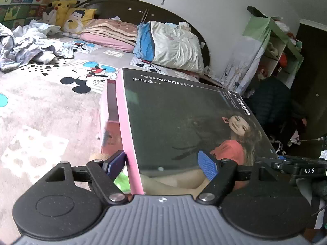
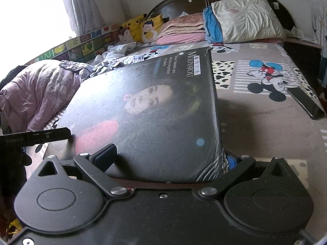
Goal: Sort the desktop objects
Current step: 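Grip the photo book edges with both tools and lift it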
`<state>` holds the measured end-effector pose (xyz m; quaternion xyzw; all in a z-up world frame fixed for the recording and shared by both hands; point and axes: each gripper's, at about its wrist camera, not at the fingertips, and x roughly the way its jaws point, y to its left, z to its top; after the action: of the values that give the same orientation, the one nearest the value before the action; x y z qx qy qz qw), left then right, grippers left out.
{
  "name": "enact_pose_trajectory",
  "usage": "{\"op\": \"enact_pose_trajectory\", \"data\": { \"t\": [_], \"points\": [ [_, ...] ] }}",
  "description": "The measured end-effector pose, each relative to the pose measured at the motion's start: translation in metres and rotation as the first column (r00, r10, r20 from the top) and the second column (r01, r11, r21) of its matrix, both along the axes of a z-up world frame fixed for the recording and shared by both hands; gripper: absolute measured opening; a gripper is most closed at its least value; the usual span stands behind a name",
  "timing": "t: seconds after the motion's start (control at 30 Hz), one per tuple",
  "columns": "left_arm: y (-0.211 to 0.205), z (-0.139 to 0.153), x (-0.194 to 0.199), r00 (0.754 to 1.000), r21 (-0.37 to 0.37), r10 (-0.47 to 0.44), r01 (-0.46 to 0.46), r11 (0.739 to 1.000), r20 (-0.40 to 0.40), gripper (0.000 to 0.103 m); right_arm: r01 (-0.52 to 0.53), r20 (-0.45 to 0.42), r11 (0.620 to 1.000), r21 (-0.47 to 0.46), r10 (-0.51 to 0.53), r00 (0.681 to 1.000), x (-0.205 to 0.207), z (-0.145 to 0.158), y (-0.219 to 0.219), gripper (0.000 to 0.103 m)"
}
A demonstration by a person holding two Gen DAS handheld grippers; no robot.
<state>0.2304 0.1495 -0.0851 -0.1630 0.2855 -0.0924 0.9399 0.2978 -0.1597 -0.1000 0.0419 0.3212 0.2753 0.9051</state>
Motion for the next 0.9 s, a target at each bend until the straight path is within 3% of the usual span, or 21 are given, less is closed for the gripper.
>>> {"op": "enact_pose_trajectory", "data": {
  "t": [0.9],
  "points": [
    [0.039, -0.019, 0.129, 0.999, 0.087, -0.014, 0.019, 0.996, -0.049, 0.077, 0.090, -0.016, 0.996, -0.027, -0.090, 0.996, 0.099, -0.009, 0.064, 0.102]
  ]
}}
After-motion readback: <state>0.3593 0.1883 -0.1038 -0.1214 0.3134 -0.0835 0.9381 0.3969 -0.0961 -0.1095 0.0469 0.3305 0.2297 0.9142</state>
